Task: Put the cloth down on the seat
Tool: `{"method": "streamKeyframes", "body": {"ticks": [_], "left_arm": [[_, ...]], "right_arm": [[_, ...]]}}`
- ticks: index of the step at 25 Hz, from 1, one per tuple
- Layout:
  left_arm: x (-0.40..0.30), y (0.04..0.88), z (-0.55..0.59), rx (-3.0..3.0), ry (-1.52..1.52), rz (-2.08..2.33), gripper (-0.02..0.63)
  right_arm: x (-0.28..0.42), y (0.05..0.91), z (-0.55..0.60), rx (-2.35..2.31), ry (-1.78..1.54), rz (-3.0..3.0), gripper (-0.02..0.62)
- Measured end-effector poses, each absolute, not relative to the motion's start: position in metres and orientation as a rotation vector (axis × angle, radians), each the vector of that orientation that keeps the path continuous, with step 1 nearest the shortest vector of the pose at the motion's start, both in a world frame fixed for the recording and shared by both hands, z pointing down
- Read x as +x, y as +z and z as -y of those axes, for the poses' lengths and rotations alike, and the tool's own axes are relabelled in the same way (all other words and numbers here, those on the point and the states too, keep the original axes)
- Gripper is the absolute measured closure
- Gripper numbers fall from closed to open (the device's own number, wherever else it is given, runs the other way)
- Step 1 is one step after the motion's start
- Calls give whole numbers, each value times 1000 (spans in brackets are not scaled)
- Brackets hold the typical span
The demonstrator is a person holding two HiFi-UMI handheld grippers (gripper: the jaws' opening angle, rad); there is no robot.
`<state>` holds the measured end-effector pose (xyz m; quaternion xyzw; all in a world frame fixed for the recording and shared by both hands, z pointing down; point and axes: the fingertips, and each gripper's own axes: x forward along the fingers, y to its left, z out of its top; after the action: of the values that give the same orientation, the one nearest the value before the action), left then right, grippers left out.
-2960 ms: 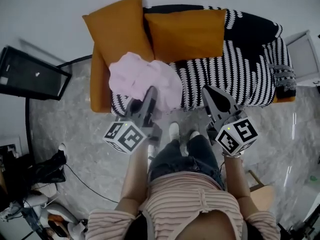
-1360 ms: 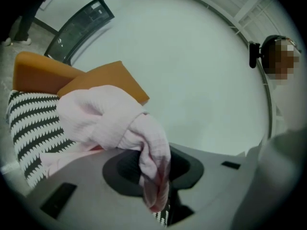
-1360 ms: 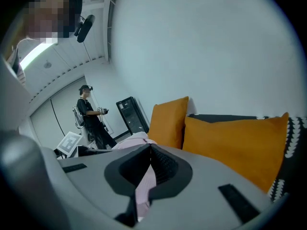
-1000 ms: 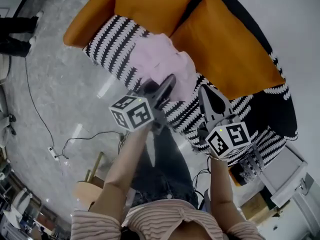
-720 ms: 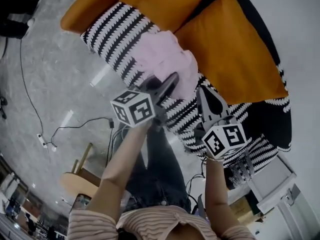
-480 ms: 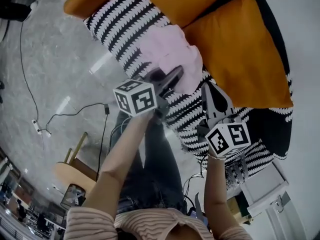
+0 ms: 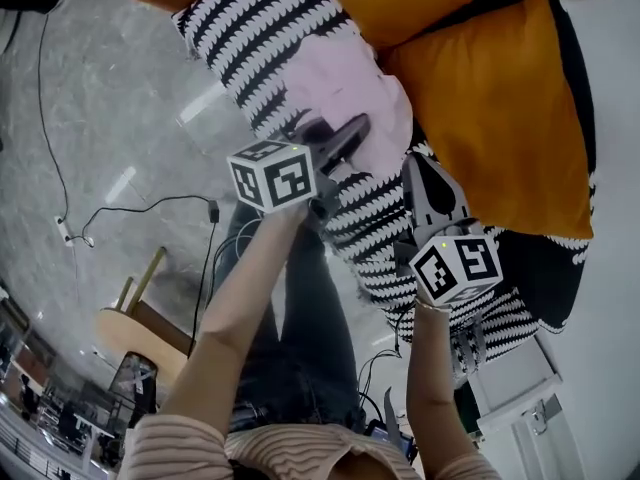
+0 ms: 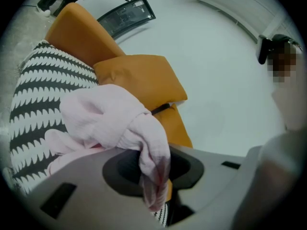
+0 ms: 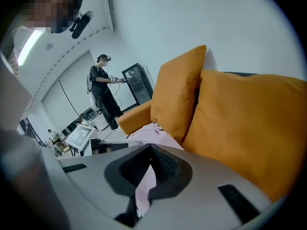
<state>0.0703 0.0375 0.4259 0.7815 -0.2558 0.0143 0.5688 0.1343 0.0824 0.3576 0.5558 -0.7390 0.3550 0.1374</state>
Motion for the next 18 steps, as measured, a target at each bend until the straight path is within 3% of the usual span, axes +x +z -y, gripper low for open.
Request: {"method": "streamKeyframes", "body": {"ticks": [18], "left_arm": [[59,486,-12,1792,75,636,505]], "right_arm": [[102,404,-67,1497,1064,2114,588]]}}
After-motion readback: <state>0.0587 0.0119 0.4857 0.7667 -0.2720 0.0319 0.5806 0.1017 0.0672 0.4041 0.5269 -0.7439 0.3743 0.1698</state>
